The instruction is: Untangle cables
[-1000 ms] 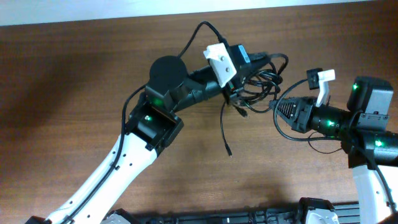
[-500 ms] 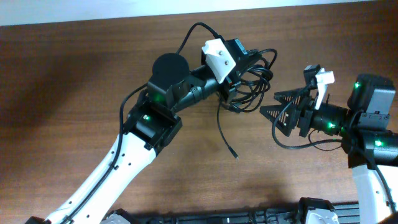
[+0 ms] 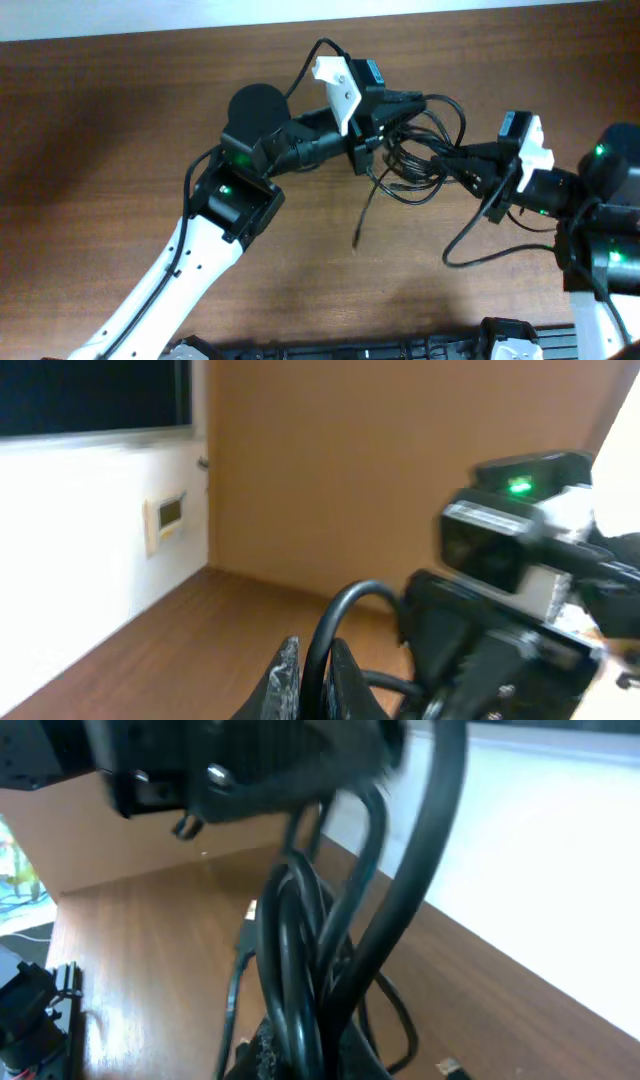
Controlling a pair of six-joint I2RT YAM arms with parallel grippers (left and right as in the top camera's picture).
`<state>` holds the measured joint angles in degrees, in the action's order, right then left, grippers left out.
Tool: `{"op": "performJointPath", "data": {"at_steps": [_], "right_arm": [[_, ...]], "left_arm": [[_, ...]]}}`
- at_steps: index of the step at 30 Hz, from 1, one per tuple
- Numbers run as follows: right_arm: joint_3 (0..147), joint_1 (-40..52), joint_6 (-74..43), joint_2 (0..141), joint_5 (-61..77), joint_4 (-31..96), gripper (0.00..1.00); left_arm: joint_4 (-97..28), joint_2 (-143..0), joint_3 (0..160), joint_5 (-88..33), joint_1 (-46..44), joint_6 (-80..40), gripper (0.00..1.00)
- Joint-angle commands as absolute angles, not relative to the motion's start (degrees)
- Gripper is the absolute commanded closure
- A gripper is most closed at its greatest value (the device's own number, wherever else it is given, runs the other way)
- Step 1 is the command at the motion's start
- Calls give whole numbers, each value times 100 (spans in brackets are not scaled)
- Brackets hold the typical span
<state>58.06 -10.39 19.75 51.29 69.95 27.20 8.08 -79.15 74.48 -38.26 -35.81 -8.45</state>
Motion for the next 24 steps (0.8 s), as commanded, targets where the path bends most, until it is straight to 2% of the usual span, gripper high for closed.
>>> {"op": "performJointPath", "data": {"at_steps": [1,2,3,7,8,12,15,18,24], "right_arm": [[5841,-1013,2053,4668,7502,2676,96],[5841,-1013,2047,4593,7502,2676,96],[5841,-1013,1857,4556,7454,2672,96],[5841,-1013,1350,4613,7133,2731,96],[5841,-1013,1122,4633,6963,2812,96],[5841,-1013,1131,4639,6958,3221,96],[5841,-1013,1197,4639,6709,3518,96],[5841,-1013,1835,4639,6632,3918,96],[5841,-1013,3070,4637,6694,4698,96]], "left_arm": [[475,-7863,7537,-2792,-3481,-858,100],[386,-7863,7537,-2777,-3481,-858,100],[202,-7863,7537,-2779,-3481,-856,96],[-239,-7863,7537,-3057,-3472,-781,51],[-187,-7848,7537,-3581,-3465,-298,34],[-329,-7688,7537,-3927,-3437,668,10],[-617,-7520,7537,-3931,-3321,1002,8],[-930,-7400,7537,-4169,-3273,1002,7],[-1957,-7400,7537,-5419,-3273,1828,15]]}}
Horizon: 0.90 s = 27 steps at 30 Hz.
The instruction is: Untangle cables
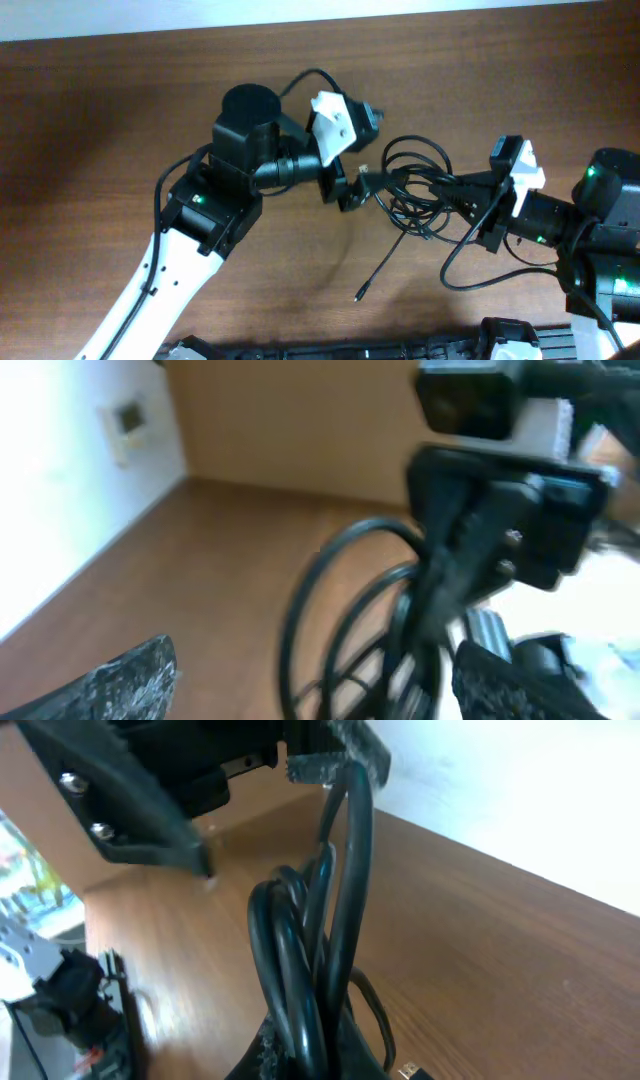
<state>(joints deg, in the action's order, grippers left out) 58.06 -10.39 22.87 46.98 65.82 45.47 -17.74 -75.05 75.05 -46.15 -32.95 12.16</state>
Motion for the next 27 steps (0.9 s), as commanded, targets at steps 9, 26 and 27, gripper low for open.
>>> {"op": "performJointPath", "data": {"at_steps": [9,26,27], "right_arm": [[5841,-1013,4202,4637,7078,5201,96],[5841,-1013,4154,4639,7225,5057,78],[5841,-1013,4156,4639,7223,5057,64]], "left_arm": [[-2473,-7428,7537,-5575,-3328,1946,47],[-2388,-7441,7537,-5214,-3638,1981,100],[-2386,-7443,7537,-5078,-3638,1981,100]]}}
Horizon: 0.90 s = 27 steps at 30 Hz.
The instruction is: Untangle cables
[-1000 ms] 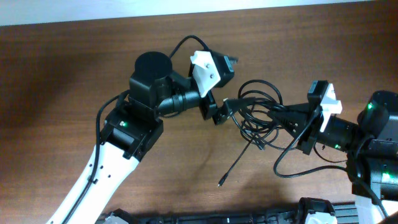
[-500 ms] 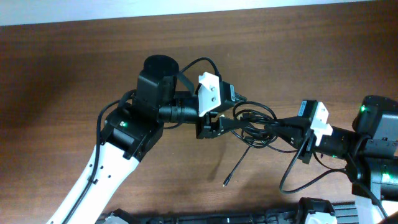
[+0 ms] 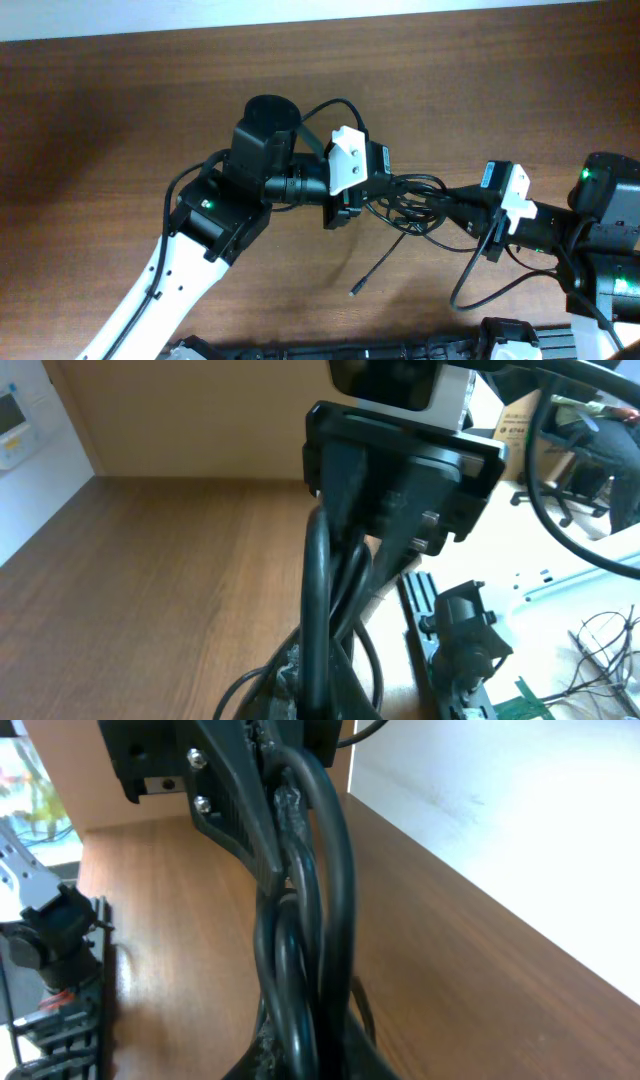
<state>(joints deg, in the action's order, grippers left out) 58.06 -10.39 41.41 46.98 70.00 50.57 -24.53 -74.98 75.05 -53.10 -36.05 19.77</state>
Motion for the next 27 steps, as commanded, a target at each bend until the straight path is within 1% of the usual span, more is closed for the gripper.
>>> {"op": "performJointPath", "data": {"at_steps": [1,2,3,4,5,6,7,9,11,13,17,20,21,22,23,24,25,27], "right_arm": [[5841,-1013,4156,4639,7218,5057,38],[5841,-1013,4156,4639,7137,5057,30],[5841,-1013,4154,4639,7000,5059,26],[5841,-1013,4154,4637,6827,5059,25],[5841,-1013,4158,4637,6676,5054,25],[5841,-1013,4158,4639,6667,5006,25],[5841,-1013,4158,4637,6667,4930,30],[5841,-1013,4158,4639,6667,4792,44],[5841,-1013,4158,4639,6626,4777,44],[5841,-1013,4158,4639,6331,4775,41],[5841,-1013,4156,4639,5833,4775,40],[5841,-1013,4156,4639,5461,4775,40],[5841,-1013,4156,4639,5481,4781,42],[5841,-1013,4154,4637,5505,4801,53],[5841,-1013,4152,4639,5564,4821,67],[5841,-1013,4154,4639,5774,4827,73],[5841,-1013,4154,4639,5959,4827,73],[5841,-1013,4152,4639,6237,4965,78]], "left_arm": [[-2388,-7443,7537,-4842,-3638,1973,100],[-2366,-7443,7537,-4377,-3638,1745,100],[-2349,-7443,7537,-4023,-3638,1507,100],[-2342,-7443,7537,-3573,-3638,1160,100],[-2344,-7443,7537,-3468,-3636,1094,100],[-2342,-7443,7537,-3470,-3638,1094,100],[-2344,-7443,7537,-3470,-3638,1094,100],[-2342,-7443,7537,-3474,-3638,1011,100],[-2320,-7443,7537,-3640,-3638,969,100],[-2318,-7443,7537,-3844,-3638,972,100],[-2274,-7443,7537,-4305,-3638,972,100],[-2259,-7443,7537,-4320,-3638,974,100],[-2200,-7443,7537,-4320,-3638,972,100],[-2119,-7443,7537,-4311,-3638,972,100],[-1951,-7443,7537,-4311,-3638,969,100],[-1789,-7443,7537,-4316,-3638,963,100],[-1603,-7443,7537,-4311,-3638,792,100],[-1208,-7443,7537,-4292,-3638,578,100]]}}
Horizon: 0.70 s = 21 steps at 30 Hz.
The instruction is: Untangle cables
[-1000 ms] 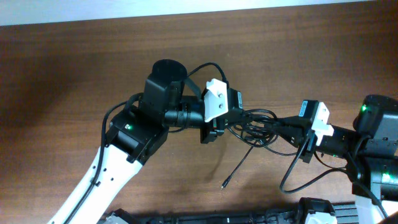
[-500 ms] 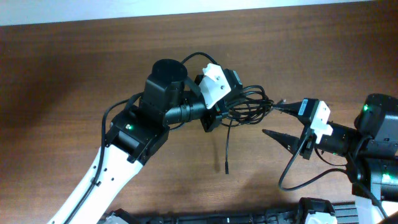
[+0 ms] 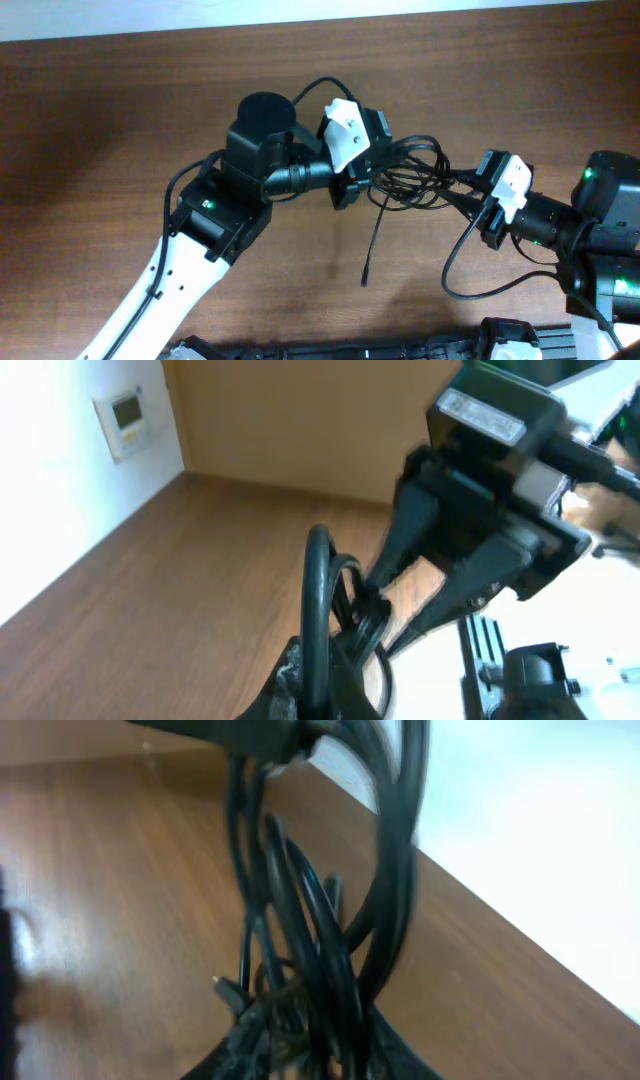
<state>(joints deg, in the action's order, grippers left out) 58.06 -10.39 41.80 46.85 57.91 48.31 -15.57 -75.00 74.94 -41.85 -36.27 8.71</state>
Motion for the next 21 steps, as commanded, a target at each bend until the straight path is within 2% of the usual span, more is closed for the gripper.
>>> {"op": "performJointPath", "data": {"at_steps": [1,7,11,14,16,17,19,21], "right_arm": [[5841,-1013,4154,4639,6237,5063,80],[5841,-1013,4158,4639,6237,5898,87],[5841,-1013,4158,4639,6230,6235,87],[5841,-1013,4156,4639,6193,6233,86],[5841,-1013,4156,4639,5946,6136,58],[5841,-1013,4154,4639,5865,6034,49],[5841,-1013,4128,4639,5778,5610,39],[5841,-1013,3079,4639,5732,4729,38]], "left_arm": [[-1122,-7443,7537,-4125,-3638,495,100],[-478,-7443,7537,-2285,-3632,-1129,100],[-303,-7443,7537,-1238,-3632,-2346,100],[-305,-7443,7537,-1090,-3632,-2482,100],[-478,-7443,7537,-1149,-3632,-2327,100],[-576,-7443,7537,-1417,-3634,-1820,100],[-858,-7443,7537,-2233,-3634,-676,100],[-1186,-7443,7537,-2773,-3634,14,100]]}}
